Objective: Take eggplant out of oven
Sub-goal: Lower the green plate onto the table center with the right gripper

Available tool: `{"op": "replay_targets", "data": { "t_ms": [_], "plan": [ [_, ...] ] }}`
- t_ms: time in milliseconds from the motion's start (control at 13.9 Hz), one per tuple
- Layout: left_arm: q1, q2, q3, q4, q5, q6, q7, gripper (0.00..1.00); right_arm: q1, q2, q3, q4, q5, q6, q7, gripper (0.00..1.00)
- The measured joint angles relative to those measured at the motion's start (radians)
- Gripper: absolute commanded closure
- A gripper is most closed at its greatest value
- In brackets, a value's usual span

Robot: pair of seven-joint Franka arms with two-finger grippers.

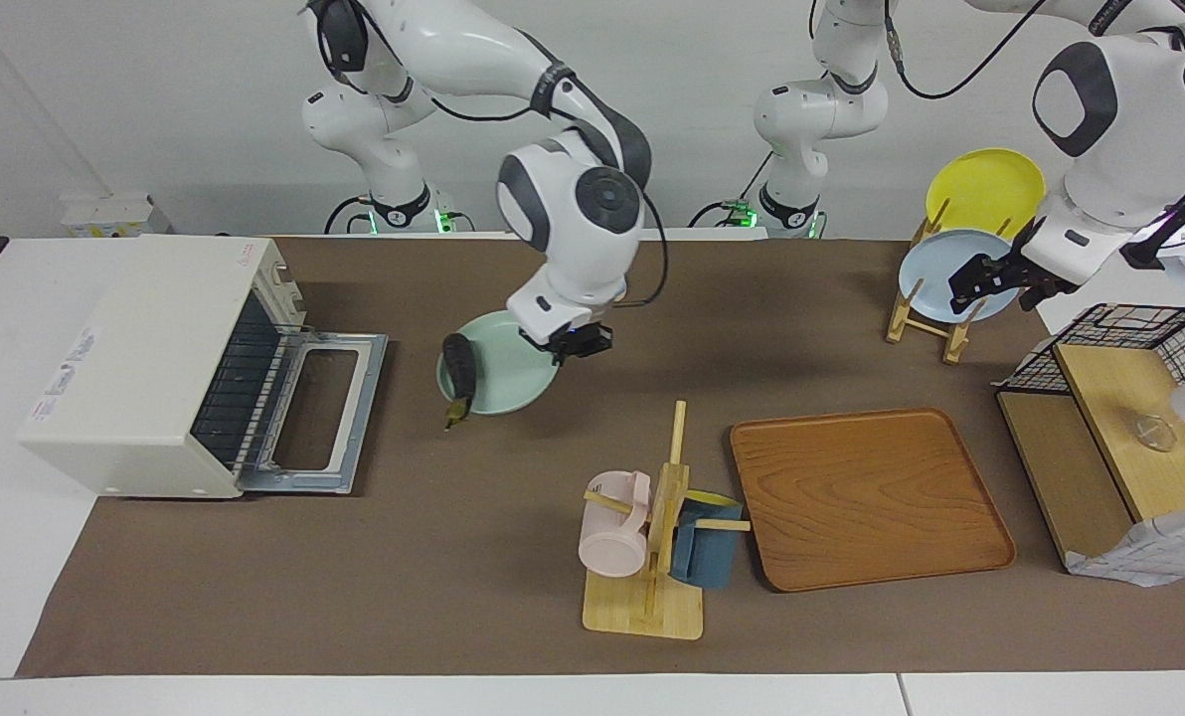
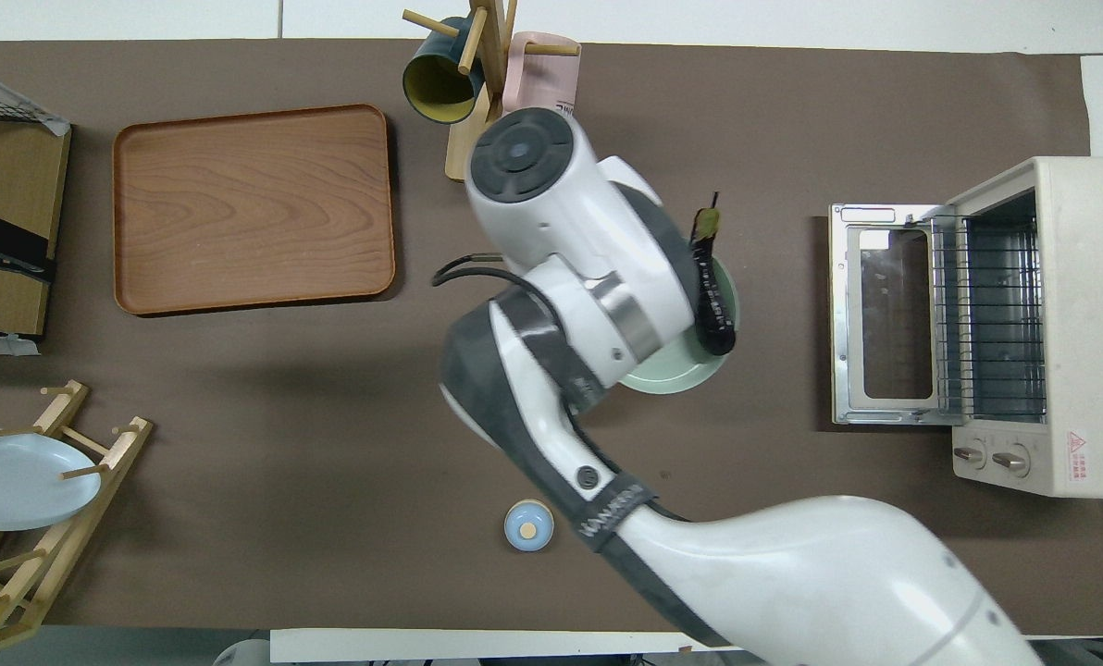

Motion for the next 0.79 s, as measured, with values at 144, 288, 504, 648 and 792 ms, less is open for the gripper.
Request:
{"op": "replay_targets", "data": {
  "t_ms": [144,288,504,648,792],
  "plan": [
    [0.0,0.0,0.0,0.0,0.0,0.0,0.0,0.0,0.027,0.143,0.042,0.149,0.003,0.026,0.076,0.98],
    [0.0,0.0,0.0,0.0,0.0,0.0,0.0,0.0,0.052,0.231,0.067,0.222,0.003,0.092,0.122,0.91],
    [0.0,0.0,0.0,0.0,0.0,0.0,0.0,0.0,0.078,0.279,0.066,0.247,0.003,0.155,0.196,0.43],
    [0.0,0.0,0.0,0.0,0.0,0.0,0.0,0.0,0.051,0.259,0.058,0.286,0.001,0.111,0.176,0.12],
    [-0.001,0.0,-0.002,0.0,-0.001,0.0,-0.001,0.0,-0.023,0.161,0.056,0.302,0.001,0.04,0.05,0.18]
  ]
}}
